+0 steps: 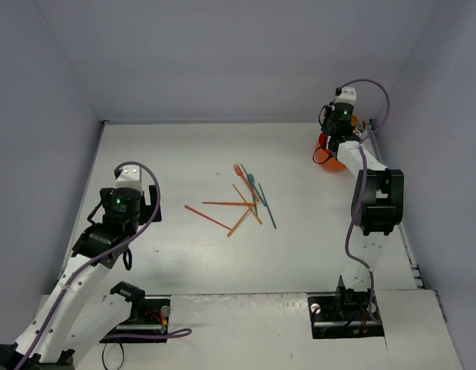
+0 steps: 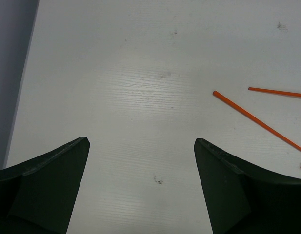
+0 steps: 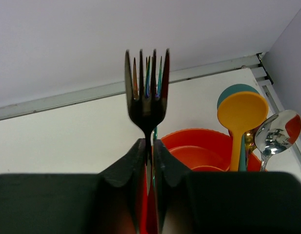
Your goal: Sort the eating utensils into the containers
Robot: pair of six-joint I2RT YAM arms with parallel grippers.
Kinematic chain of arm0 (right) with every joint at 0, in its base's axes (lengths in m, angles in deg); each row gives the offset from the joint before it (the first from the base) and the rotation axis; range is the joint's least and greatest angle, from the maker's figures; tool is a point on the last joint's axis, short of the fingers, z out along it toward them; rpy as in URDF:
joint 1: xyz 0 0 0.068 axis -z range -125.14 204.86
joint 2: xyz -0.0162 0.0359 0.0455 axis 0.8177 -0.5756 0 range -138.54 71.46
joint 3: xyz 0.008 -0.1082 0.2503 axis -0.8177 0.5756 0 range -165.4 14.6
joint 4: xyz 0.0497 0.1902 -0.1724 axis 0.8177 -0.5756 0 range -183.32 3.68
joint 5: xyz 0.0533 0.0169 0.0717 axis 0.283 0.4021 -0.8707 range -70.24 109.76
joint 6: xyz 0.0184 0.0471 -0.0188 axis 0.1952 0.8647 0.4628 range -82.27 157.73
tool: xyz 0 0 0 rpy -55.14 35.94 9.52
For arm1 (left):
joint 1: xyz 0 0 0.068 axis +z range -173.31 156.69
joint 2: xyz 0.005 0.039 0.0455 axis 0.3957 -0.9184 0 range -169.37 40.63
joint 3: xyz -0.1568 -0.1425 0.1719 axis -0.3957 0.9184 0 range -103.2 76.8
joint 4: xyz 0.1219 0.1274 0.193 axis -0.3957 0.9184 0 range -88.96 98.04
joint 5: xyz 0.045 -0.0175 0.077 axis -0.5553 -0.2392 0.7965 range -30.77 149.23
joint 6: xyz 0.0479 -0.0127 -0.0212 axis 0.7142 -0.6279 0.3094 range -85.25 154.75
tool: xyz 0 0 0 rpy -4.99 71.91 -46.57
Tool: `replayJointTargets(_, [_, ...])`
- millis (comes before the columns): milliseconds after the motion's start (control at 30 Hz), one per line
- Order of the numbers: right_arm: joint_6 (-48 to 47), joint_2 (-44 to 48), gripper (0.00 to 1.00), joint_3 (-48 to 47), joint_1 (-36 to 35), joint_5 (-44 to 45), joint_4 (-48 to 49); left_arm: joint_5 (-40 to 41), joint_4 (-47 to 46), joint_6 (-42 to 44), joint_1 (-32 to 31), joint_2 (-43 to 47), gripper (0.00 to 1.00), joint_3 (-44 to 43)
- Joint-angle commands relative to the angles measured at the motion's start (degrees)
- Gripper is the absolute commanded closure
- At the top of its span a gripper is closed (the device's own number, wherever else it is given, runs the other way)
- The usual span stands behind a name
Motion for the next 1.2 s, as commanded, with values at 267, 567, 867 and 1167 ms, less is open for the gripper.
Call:
replayJointTargets(267, [1.0,2.3,0.80,2.4,0.3,2.0,5.6,-0.1,-3.1,0.1,0.3,-0.2,0.13,-0.7])
replayJointTargets(567, [-1.2,11.1,0.64,1.2,-2.9,-6.0,-4.5,-0.9,-3.5,0.0,0.3,-0.2,0.13,-0.8])
replayJointTargets(867, [-4.5,12.3,0.60,1.1,-16.3,-14.6,-21.0,-2.2,-3.6,0.2,0.3,-0.9,0.13,-1.0])
replayJointTargets(1167, [-5.0,7.1,0.62,3.5,-28.7,-14.7,-22.4,-2.9,-3.6,0.2,0.3,-2.3,0.13,-1.2])
